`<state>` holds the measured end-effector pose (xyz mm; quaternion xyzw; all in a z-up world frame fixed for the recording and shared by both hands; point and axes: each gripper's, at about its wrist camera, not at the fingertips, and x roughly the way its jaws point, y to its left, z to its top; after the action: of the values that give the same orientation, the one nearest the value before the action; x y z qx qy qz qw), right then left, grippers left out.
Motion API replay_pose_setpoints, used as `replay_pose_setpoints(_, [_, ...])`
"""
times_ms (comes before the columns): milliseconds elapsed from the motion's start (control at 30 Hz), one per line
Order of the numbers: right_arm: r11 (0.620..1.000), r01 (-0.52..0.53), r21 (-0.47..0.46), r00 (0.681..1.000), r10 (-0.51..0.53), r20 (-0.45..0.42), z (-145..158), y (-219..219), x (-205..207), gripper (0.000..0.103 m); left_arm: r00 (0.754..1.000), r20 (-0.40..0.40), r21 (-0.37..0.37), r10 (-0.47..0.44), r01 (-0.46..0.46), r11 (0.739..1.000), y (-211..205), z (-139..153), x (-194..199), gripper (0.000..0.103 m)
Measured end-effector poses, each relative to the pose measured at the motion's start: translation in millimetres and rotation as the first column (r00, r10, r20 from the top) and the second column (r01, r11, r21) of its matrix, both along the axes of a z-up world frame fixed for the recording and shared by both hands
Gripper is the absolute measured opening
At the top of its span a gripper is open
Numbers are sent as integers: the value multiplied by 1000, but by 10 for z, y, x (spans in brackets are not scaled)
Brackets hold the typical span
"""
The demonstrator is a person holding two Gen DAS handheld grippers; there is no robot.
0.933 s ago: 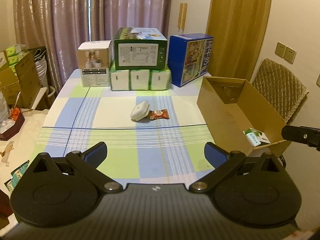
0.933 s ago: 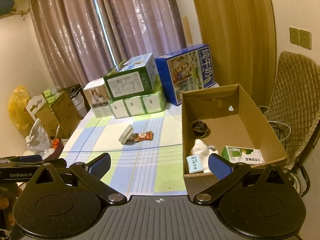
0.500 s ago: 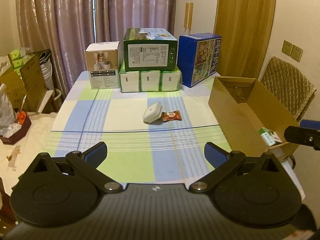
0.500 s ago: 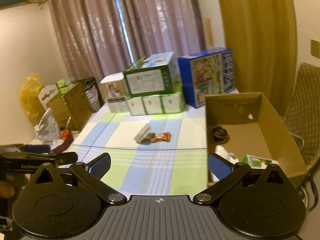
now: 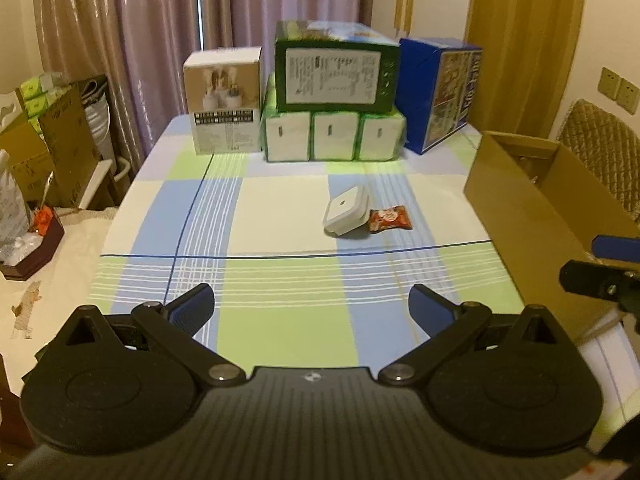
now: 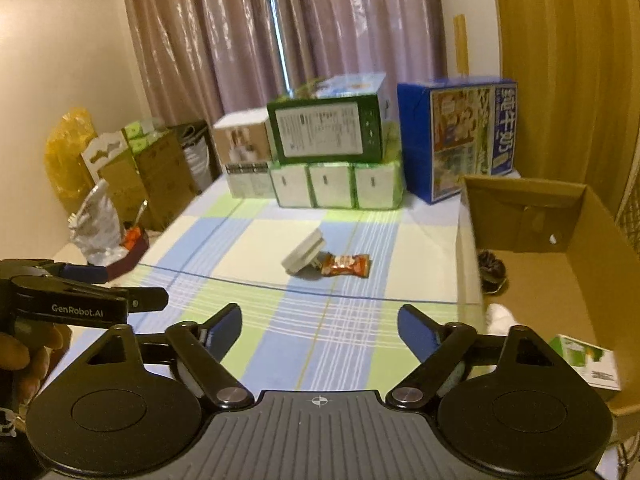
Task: Organize objects
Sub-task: 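Withdraw both tools from cardboard box back over the table, then reach left tool to white night light while right tool reaches red snack packet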
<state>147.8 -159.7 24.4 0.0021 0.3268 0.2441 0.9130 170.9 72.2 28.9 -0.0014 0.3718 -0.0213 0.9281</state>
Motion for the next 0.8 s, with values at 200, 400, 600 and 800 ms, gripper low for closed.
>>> replay_pose_setpoints(200, [1000, 8, -27, 1000, -8, -28, -388, 179, 355, 72, 999, -33, -25, 6, -6, 1000, 51, -340, 404, 102])
replay_pose_setpoints(400, [998, 27, -60, 999, -30, -43, -738, 317, 730, 63, 1000, -31, -75, 0, -2, 997, 53, -594, 753, 102])
replay_pose_setpoints(600, [995, 33, -90, 998, -37, -42, -948, 421, 1107, 55, 999, -41, -106, 12, -16, 994, 69, -782, 1093, 101])
replay_pose_setpoints(800, [995, 35, -93, 997, -41, -60, -1113, 497, 1457, 49, 999, -39, -89, -20, 16, 996, 36, -867, 1401, 101])
